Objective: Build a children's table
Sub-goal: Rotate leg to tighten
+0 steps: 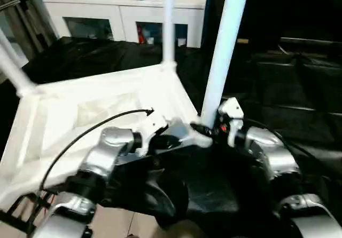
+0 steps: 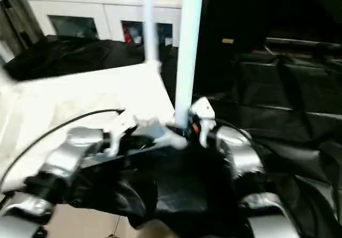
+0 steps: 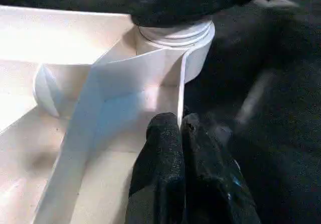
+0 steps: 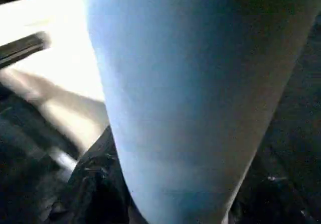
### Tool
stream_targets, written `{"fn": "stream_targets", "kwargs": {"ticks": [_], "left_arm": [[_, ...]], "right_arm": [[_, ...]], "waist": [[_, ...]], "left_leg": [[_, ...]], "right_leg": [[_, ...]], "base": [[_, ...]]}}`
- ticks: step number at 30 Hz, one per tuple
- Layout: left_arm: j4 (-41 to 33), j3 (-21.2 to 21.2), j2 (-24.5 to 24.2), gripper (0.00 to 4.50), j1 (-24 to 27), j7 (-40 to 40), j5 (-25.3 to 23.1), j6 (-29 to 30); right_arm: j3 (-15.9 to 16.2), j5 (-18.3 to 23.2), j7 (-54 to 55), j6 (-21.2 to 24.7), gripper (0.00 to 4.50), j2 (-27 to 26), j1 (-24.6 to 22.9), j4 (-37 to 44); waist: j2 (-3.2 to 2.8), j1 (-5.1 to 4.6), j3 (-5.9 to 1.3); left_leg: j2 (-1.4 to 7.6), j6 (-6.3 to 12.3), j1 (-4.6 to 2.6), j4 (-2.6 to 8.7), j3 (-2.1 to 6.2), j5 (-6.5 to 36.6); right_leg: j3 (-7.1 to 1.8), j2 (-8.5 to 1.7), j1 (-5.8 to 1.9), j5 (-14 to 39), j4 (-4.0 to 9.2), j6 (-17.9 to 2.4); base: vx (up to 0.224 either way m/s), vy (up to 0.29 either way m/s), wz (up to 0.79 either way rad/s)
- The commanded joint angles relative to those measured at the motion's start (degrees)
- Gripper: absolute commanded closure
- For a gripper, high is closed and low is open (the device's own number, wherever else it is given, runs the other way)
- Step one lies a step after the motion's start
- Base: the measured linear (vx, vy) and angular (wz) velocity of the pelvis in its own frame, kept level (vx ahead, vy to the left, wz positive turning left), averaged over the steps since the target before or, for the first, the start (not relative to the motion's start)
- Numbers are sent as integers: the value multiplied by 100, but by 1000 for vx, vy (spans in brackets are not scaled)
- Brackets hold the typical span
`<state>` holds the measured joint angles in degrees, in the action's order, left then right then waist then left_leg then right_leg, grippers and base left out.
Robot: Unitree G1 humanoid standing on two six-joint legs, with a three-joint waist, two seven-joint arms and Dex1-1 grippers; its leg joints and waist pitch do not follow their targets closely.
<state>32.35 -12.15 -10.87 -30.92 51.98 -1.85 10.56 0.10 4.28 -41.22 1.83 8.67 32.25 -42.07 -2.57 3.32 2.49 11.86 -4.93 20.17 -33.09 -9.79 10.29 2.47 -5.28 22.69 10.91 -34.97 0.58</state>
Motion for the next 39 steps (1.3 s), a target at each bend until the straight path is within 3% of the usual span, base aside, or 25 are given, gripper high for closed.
{"fn": "stream_targets", "kwargs": {"ticks": [1,5,8,9,13,16,20,24,26,28,34,39], "left_arm": [[111,-18,409,450,-276,-772,-34,65],[79,-139,625,450,-268,-929,-135,27],[-5,-235,653,450,-228,-836,-166,12],[-42,-266,644,450,-210,-778,-175,-5],[-85,-223,544,450,-198,-625,-131,-42],[-86,-190,425,450,-200,-463,-66,-107],[-196,-166,124,450,-85,147,105,-321],[-361,-154,-81,450,8,605,261,-366],[-393,-165,-162,450,25,744,283,-379],[-440,-189,-281,450,54,960,316,-393],[-516,-209,-735,450,134,1728,453,-506],[-531,-218,-963,450,154,2090,522,-509]], "right_arm": [[374,-21,332,405,247,-617,-123,-547],[168,-29,921,442,247,-944,129,-939],[135,-20,947,329,247,-980,225,-1007],[74,50,895,321,192,-983,278,-1019],[-70,193,519,343,170,-871,464,-1027],[68,113,189,315,141,-680,512,-958],[512,-11,-1132,201,141,-173,339,-588],[780,-23,-1995,80,141,194,129,-236],[864,-17,-2286,35,141,321,61,-144],[956,3,-2612,4,141,469,-18,-23],[1184,15,-3442,-80,141,880,-174,285],[1239,93,-3854,53,141,1006,-187,476]], "waist": [[37,-29,-256],[13,-48,-265],[9,-70,-272],[2,-74,-273],[15,-97,-281],[21,-91,-288],[14,-75,-308],[7,-6,-363],[10,32,-371],[-5,61,-368],[-11,56,-329],[2,62,-341]], "left_leg": [[26,-55,-29,444,11,2079],[22,-29,-5,460,28,2234],[32,-11,-5,465,25,2286],[33,-8,-1,468,25,2323],[37,46,2,467,24,2393],[42,80,24,462,10,2199],[46,184,67,449,0,1957],[74,444,89,377,-40,1205],[77,544,72,348,-61,1102],[83,583,73,345,-65,1074],[96,426,67,400,-50,1473],[102,419,64,395,-46,1358]], "right_leg": [[-127,-214,-155,2614,597,-935],[-120,-198,-156,2576,611,-877],[-127,-191,-148,2355,605,-942],[-127,-188,-153,2285,599,-969],[-127,-186,-161,2143,578,-1066],[-135,-194,-172,1932,565,-1149],[-129,-196,-221,1644,530,-1237],[-110,-187,-267,511,418,-1565],[-107,-185,-262,319,396,-1670],[-104,-193,-253,333,393,-1695],[-110,-203,-243,1097,459,-1537],[-113,-196,-247,910,424,-1589]], "base": [[0,0,0],[0,0,0],[0,0,0],[0,0,0],[0,0,0],[0,0,0],[0,0,0],[0,0,0],[0,0,0],[0,0,0],[0,0,0],[0,0,0]]}}
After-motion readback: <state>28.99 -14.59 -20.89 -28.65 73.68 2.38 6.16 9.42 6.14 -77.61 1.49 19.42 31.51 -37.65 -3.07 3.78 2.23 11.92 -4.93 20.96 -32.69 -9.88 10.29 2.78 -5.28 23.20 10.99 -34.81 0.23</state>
